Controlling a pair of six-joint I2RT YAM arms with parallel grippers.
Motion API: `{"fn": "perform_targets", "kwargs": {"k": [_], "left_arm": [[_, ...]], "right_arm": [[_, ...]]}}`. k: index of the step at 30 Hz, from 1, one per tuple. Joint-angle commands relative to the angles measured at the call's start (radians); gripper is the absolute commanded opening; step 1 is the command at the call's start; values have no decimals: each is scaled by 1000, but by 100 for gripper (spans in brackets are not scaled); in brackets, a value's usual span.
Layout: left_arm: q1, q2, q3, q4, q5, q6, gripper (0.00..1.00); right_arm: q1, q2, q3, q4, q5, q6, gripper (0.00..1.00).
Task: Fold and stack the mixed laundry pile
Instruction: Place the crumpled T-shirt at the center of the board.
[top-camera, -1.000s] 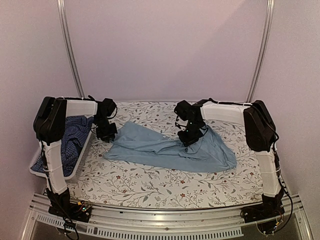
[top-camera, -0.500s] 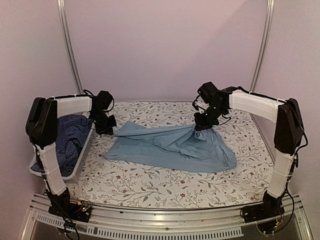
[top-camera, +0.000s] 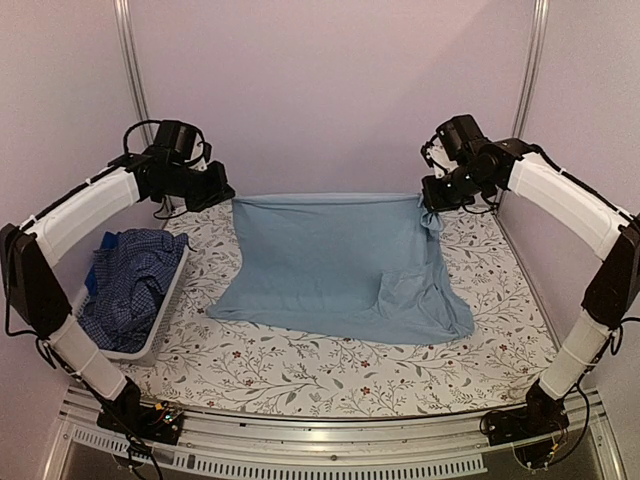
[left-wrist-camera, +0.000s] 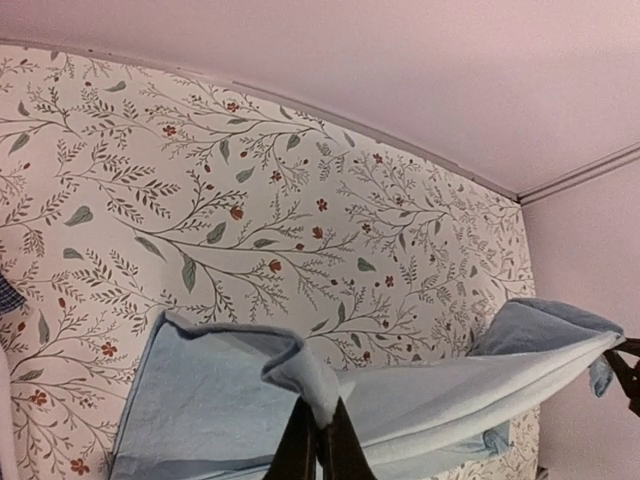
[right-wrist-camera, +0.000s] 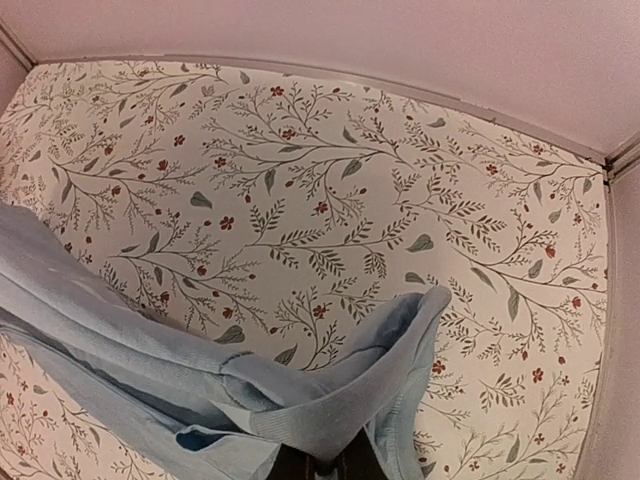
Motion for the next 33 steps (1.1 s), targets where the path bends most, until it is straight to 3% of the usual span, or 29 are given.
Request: {"fn": "perform_targets", "kwargs": {"k": [1,6,10,11,12,13,15,17,20,22,27,33], "left_arm": [[-3,51,114,52,-71,11,0],[26,304,344,69,-105,77,0],[71,610,665,21,-137,97,0],[79,674,727,18,-141,95,0],[90,731,793,14,-137,88,0],[102,782,850,16,-127,74,7],[138,868,956,-6,-88,25,44],[173,897,996,-35,-41,-9,66],[188,826,902,-40,-64,41,85],[190,745,790,-40,-77,85,93],[191,546,472,-20,-9,164,92],[186,365,159,49,123,178,89]], "right_arm": [[-45,53,144,10,159,-58,0],[-95,287,412,48,140,-123,0],[-131,531,641,74,129,-142,0],[-133,588,661,104,133,-147,5],[-134,629,689,124,137,-150,22],[-137,657,723,133,145,-150,44],[-151,720,789,116,135,-141,84],[-179,729,794,81,94,-106,97],[-253,639,646,69,-42,-37,99],[-306,552,491,89,-183,4,97],[-364,387,175,155,-419,6,86],[-364,404,103,148,-577,-26,69]]}}
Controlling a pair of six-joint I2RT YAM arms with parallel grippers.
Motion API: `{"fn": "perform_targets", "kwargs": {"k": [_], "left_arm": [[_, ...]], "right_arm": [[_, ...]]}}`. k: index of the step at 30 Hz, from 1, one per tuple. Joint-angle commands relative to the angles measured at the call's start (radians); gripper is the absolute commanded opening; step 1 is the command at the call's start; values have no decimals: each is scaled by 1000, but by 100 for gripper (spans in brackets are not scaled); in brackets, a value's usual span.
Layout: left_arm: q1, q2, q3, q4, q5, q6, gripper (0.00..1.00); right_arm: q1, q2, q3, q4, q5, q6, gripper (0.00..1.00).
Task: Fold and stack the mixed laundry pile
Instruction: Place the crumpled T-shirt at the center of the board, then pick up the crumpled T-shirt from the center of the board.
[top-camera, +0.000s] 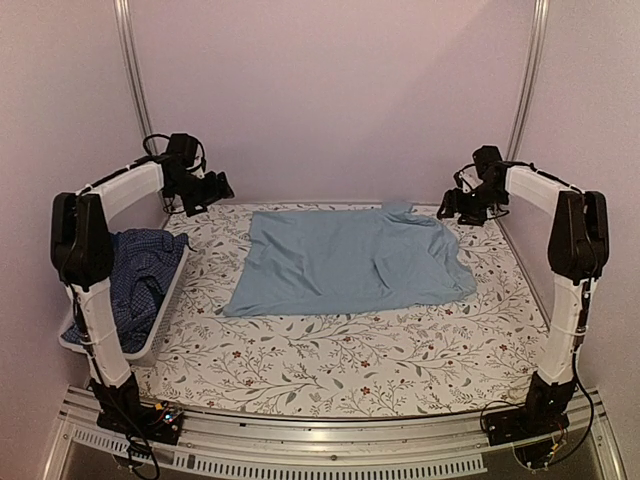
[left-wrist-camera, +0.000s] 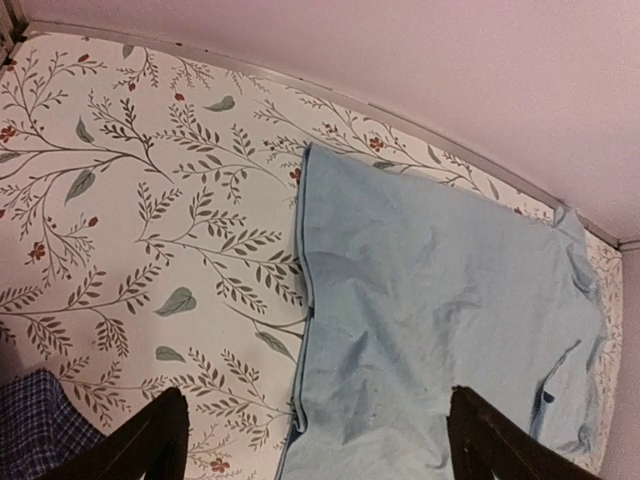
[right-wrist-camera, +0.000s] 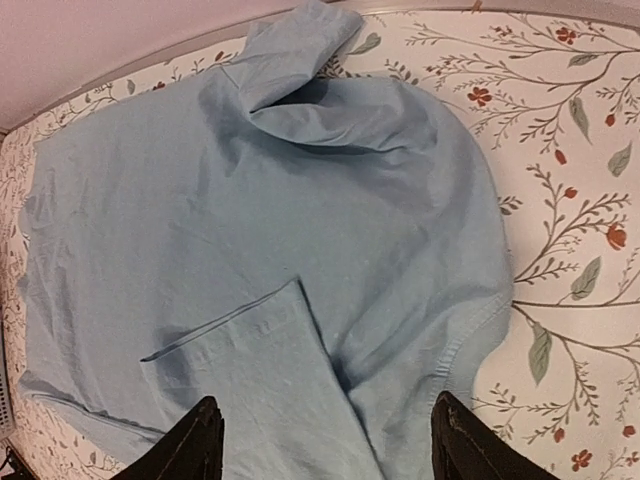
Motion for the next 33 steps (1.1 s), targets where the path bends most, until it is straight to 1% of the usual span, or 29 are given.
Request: {"fn": "perform_targets", "kwargs": {"k": [1,4,8,12,15,22,24,29,31,33], "left_arm": [[-12,-94,-173,68,118,42,88],[-15,-127,-234,75,143,43,88],[-15,-140,-262,76,148,48,88],[-15,-129,-252,73,153,53,88],[-15,-114,-242,71,163,56,88],[-15,-77,-221,52,172,69,88],[-14,-70,-218,48,174,70,88],[-15,-63,-229,29,182,80,87],[-15,-66,-240,13,184,88,86],[-14,-80,-263,0,189,100,85]], "right_arm": [[40,25,-9,20,-189,-7,67],[40,84,20,-2,-211,-11,62],[42,159,43,-28,-238,-35,58],[46,206,57,-55,-215,-56,57],[46,220,53,-60,-182,-66,59],[46,253,45,-100,-161,-95,61],[46,247,30,-100,-175,-100,60],[48,215,-19,-101,-241,-113,50],[47,203,-34,-96,-260,-121,42],[47,194,-40,-93,-277,-128,30]]}}
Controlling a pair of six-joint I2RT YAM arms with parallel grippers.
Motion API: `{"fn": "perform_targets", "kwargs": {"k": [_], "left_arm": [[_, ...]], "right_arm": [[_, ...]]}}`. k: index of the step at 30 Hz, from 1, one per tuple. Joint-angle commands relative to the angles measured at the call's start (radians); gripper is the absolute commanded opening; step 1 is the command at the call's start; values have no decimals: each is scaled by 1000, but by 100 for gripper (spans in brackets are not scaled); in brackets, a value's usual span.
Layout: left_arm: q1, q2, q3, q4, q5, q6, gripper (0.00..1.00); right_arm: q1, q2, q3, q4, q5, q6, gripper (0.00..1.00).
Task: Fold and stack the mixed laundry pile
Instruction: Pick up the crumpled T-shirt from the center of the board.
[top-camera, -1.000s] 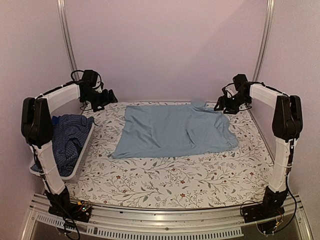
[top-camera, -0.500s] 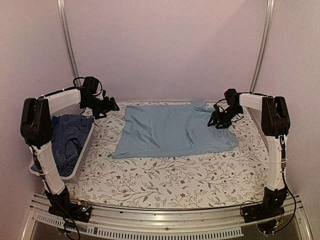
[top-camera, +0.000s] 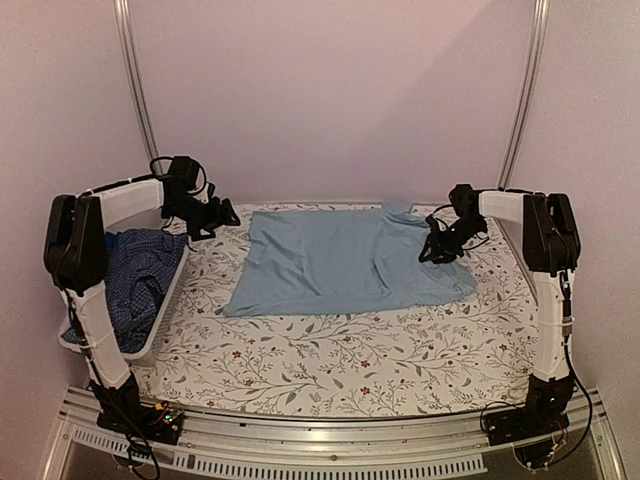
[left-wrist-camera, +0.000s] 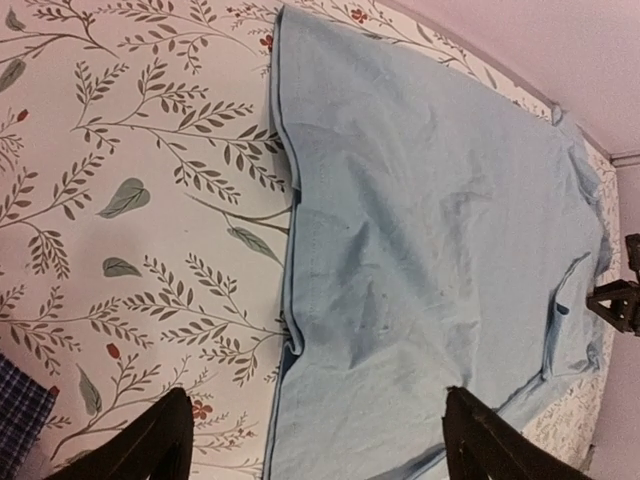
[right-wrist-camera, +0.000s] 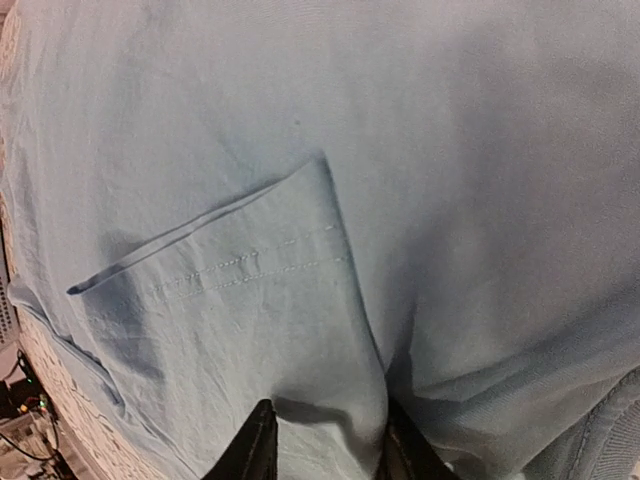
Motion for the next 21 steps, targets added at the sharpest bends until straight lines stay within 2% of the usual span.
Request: {"fn": "perform_targets", "kwargs": {"k": [1,3,4,9,12,18,21], "left_arm": [[-7,-12,-34,-40,22,35,85],[-7,-47,-78,-49,24,37,82],[-8,-67,-102,-59,22,37,81],[-18,-180,-228,-136,-25,42,71],[-35,-228,-300,-181,-58,36,62],[-75,-288,-429,-155,-11,-32,52],[-109,-284,-447,-148,-10,-22,50]], "right_arm": [[1,-38,-28,-18,-57,-24,22],[2,-45,-23,-26,-55,-27,3],[1,-58,-27,-27,-48,-27,0],[-3,-176,-92,3,-5,-2,0],[-4,-248,-128,16,1,14,0],[-4,-339,-200,16,-55,22,0],[-4,-418,-301,30,-114,37,0]]}}
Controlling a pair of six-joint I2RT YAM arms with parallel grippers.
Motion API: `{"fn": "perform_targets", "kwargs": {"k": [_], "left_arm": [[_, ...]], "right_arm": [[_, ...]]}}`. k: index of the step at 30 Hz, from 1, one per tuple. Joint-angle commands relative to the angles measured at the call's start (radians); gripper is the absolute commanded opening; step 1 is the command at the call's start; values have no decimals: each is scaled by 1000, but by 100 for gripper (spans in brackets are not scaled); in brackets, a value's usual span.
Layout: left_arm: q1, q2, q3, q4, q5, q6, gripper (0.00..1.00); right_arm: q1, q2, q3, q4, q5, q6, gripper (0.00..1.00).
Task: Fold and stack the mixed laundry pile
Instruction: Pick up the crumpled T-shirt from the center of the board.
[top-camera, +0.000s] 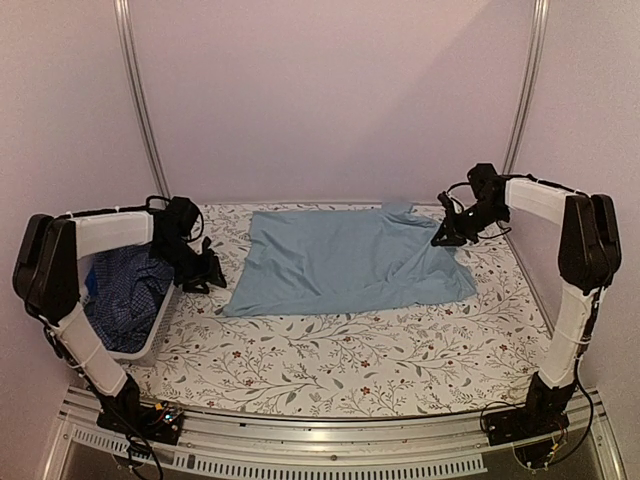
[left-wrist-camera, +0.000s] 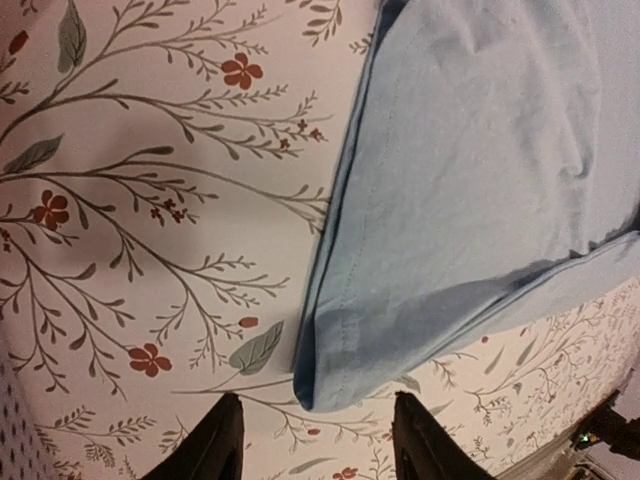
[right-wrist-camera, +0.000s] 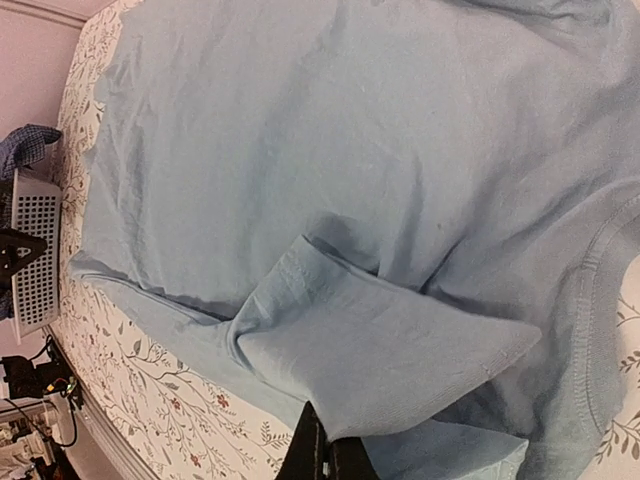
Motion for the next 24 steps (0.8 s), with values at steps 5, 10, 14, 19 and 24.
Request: {"fn": "perform_targets", "kwargs": {"k": [5,10,14,19,24], "left_arm": [[-58,-32,-50,7,19,-10,50],[-59,-58,-84,0,6,-11,48],[-68,-63,-106,4,9,-3,48],[-92,-82,-122,23,16,5,56],[-96,-87,-132,39,24,-5,68]], "right_arm": [[-3,-285,-341,25,-154,96,0],[-3,-506,-605,-15,-130,168,0],[-3,-638,-780,-22,-110,225,0],[-3,-685,-913,-39,-96,280,0],[-3,-747,-954,-47,-68,348,0]]}}
